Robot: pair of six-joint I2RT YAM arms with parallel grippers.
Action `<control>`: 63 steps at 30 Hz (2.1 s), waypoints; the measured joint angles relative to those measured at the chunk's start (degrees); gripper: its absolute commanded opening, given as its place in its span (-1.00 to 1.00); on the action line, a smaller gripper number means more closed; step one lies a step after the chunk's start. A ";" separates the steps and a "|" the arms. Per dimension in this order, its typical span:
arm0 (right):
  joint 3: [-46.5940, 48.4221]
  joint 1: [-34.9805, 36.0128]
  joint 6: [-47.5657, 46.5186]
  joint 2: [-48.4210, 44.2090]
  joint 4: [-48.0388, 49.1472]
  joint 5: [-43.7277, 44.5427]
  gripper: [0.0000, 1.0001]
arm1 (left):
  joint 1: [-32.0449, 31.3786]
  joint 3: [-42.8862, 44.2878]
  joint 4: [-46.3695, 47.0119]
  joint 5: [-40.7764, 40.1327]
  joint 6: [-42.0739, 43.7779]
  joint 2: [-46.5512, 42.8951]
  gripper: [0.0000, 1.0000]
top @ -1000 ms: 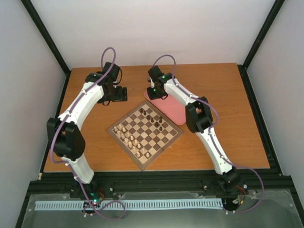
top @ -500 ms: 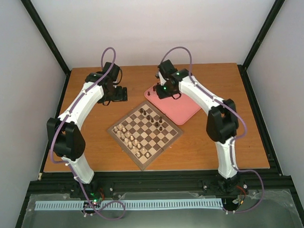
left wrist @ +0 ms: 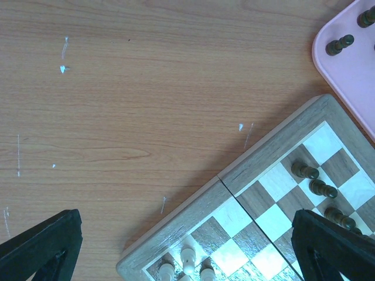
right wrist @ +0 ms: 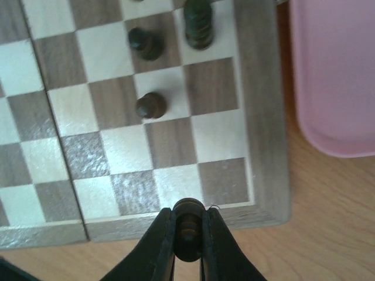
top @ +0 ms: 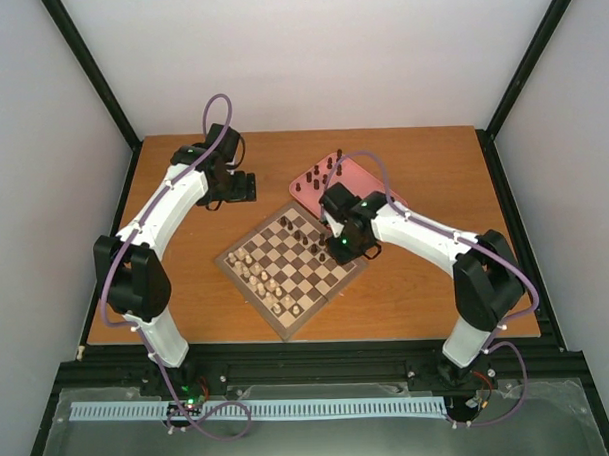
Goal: Set up the chess pieces on the board
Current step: Place the chess piece on the chessboard.
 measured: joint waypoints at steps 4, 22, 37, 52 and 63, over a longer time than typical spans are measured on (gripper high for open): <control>-1.90 2.47 0.85 -0.90 0.81 -0.09 -0.92 | 0.00 0.00 0.20 0.15 0.02 0.00 0.99; -3.23 3.45 -0.20 3.96 6.45 -2.95 -0.90 | 0.00 -0.13 0.20 0.11 0.09 -0.02 1.00; -1.22 3.48 -1.16 7.06 6.27 -3.89 -0.86 | 0.00 -0.39 0.17 -0.07 0.11 -0.02 0.99; -0.26 3.48 -1.14 8.26 5.86 -2.45 -0.69 | 0.00 -0.39 0.17 -0.11 0.13 -0.02 1.00; -0.26 3.48 -0.90 8.46 5.88 -1.33 -0.32 | 0.00 -0.39 0.17 -0.11 0.13 -0.02 1.00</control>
